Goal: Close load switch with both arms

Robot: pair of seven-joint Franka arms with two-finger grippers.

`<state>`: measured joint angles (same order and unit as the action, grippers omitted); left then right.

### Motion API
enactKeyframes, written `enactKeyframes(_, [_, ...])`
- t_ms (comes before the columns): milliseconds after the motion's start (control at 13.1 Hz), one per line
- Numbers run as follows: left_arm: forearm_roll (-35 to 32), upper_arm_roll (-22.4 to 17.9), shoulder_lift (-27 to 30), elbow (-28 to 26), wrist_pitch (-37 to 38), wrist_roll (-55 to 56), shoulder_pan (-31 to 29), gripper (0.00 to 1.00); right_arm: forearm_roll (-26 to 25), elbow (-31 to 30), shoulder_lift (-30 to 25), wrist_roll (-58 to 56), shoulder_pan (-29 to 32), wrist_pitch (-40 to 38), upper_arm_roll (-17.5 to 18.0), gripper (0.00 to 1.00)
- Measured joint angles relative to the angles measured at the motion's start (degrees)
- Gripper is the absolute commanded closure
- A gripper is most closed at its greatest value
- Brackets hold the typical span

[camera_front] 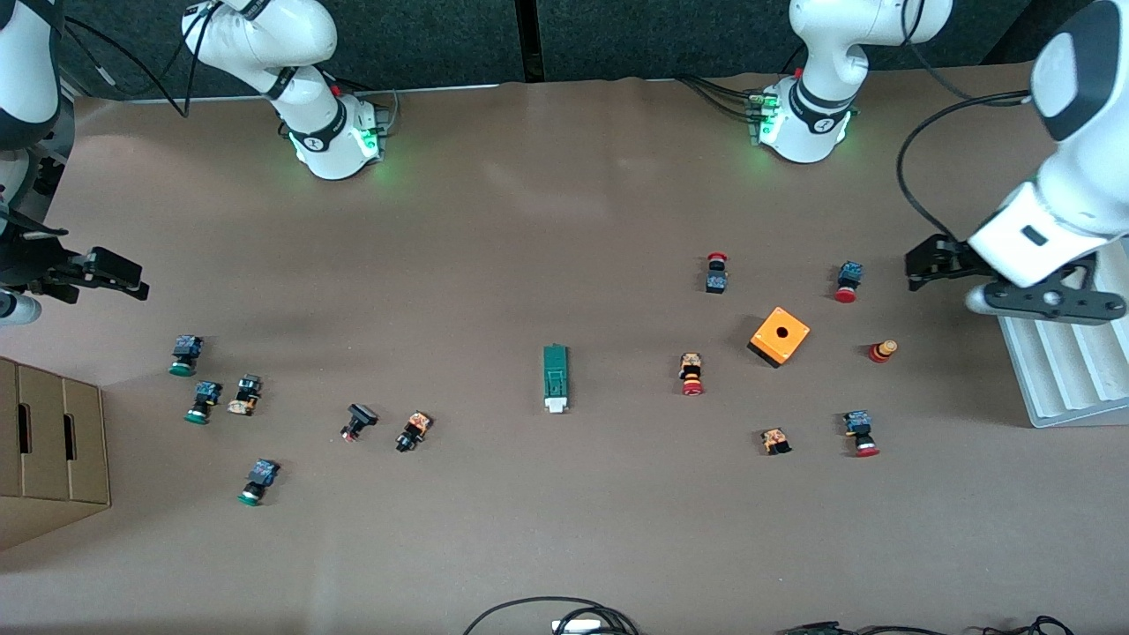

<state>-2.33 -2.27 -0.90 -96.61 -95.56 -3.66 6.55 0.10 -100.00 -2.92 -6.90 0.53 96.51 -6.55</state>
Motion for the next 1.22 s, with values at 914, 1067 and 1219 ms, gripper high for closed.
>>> enactKeyframes(914, [0.04,0.43,0.06,-0.06,-0.18,0.10,-2.64,0.00,0.00,0.00,0.01,-0.03,-0.06,0.00,0.15,0.00])
enactKeyframes(1067, [0.04,2.43,0.06,-0.06,-0.18,0.10,-4.66,0.00,0.00,0.00,0.01,-0.03,-0.06,0.00,0.15,0.00])
enactKeyframes(1219, [0.05,3.91,0.06,-0.06,-0.18,0.10,-5.84,0.00,0.00,0.00,0.01,-0.03,-0.07,0.00,0.15,0.00])
